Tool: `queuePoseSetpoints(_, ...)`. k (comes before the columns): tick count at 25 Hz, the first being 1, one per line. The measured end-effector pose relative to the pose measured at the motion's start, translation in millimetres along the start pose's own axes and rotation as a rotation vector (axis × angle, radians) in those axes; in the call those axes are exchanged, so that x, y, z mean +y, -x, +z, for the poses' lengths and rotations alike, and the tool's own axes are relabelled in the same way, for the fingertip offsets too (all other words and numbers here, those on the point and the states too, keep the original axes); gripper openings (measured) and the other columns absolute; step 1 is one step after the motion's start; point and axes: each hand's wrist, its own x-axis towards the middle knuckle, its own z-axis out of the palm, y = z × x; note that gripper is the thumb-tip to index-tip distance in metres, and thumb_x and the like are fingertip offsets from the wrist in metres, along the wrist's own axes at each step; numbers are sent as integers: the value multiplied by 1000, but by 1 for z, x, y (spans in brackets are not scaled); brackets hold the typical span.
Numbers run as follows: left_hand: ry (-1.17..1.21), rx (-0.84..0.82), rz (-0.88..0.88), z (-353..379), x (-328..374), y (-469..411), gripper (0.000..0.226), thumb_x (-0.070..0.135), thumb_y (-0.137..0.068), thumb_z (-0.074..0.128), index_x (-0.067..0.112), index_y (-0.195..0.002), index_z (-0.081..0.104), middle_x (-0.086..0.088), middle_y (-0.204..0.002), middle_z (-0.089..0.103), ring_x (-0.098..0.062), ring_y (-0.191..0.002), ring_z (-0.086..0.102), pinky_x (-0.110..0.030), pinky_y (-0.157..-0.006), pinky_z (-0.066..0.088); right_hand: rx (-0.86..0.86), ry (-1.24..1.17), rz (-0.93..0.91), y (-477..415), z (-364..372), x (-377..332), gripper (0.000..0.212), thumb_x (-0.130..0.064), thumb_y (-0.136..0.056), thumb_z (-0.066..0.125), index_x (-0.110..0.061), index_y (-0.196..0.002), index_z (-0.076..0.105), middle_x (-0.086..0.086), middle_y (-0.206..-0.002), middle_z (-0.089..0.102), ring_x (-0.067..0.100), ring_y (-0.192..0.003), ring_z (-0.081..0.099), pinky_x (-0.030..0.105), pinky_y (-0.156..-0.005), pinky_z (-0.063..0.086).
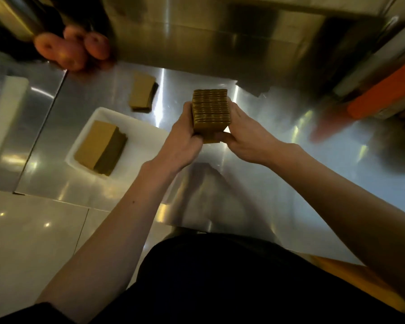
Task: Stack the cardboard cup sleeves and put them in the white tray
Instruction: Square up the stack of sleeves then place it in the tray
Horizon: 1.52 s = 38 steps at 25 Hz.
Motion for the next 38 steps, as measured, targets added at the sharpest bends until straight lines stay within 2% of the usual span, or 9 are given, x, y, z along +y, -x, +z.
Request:
queuePoseSetpoints(5,-31,-131,-86,-81,-34,-13,66,-3,-86,47,22,-144,29,1,-123,52,-15,-110,50,-25,-90,40,-80,-118,56,-45,30,-60,64,-18,-96,57,-20,-151,24,0,-152,35,16,-136,37,24,-109,28)
queuePoseSetpoints(8,-91,-242,-213,-120,-43,-25,58,1,-85,49,20,-138,35,-2,-118,53,-21,-110,50,-37,-88,40,-218,-352,171,-66,39,-84,50,-18,-98,54,-18,-144,34,-3,-130,52,8,-113,52,18,-92,41)
queuePoseSetpoints(11,-29,-271,-331,-144,-43,-33,24,-4,-83,51,17,-95,51,1,-90,51,-15,-86,50,-30,-75,41,-246,-500,265,-82,42,-96,53,-26,-98,55,-17,-145,33,-1,-133,53,12,-114,54,19,-87,45)
queuePoseSetpoints(14,90,-293,-438,-157,-48,-40,19,-5,-76,52,14,-74,49,-3,-83,49,-17,-79,49,-27,-68,42,-221,-498,293,-96,41,-98,53,-34,-95,57,-16,-141,37,3,-131,54,20,-113,57,34,-95,49)
queuePoseSetpoints(21,162,-343,-564,-155,-47,-53,19,-3,-76,50,12,-87,53,-6,-90,54,-24,-90,51,-31,-77,44,-275,-725,397,-105,41,-83,49,-31,-94,60,-12,-135,42,4,-124,57,24,-110,60,39,-92,54)
queuePoseSetpoints(27,293,-359,-597,-156,-48,-60,33,2,-72,49,11,-103,47,-11,-105,52,-28,-99,52,-37,-82,43,-309,-809,434,-120,39,-77,47,-31,-93,61,-12,-132,43,5,-119,59,22,-104,62,29,-77,55)
queuePoseSetpoints(30,362,-435,-542,-170,-58,-71,48,17,-65,54,15,-112,47,-10,-110,53,-27,-99,53,-35,-81,45,-320,-840,452,-135,41,-78,53,-31,-92,62,-9,-135,43,11,-124,57,26,-106,62,32,-80,55)
queuePoseSetpoints(34,402,-545,-460,-196,-74,-97,31,37,-97,49,25,-126,47,-6,-129,55,-26,-118,54,-40,-102,43,-269,-918,494,-162,45,-81,56,-31,-91,62,-8,-137,41,14,-128,55,30,-113,60,37,-89,54)
queuePoseSetpoints(38,367,-575,-438,-223,-96,-131,40,32,-95,57,13,-130,52,-3,-120,65,-22,-114,62,-28,-88,54,-219,-949,582,-191,61,-87,50,-30,-92,62,-9,-133,44,13,-127,56,30,-115,59,42,-96,52)
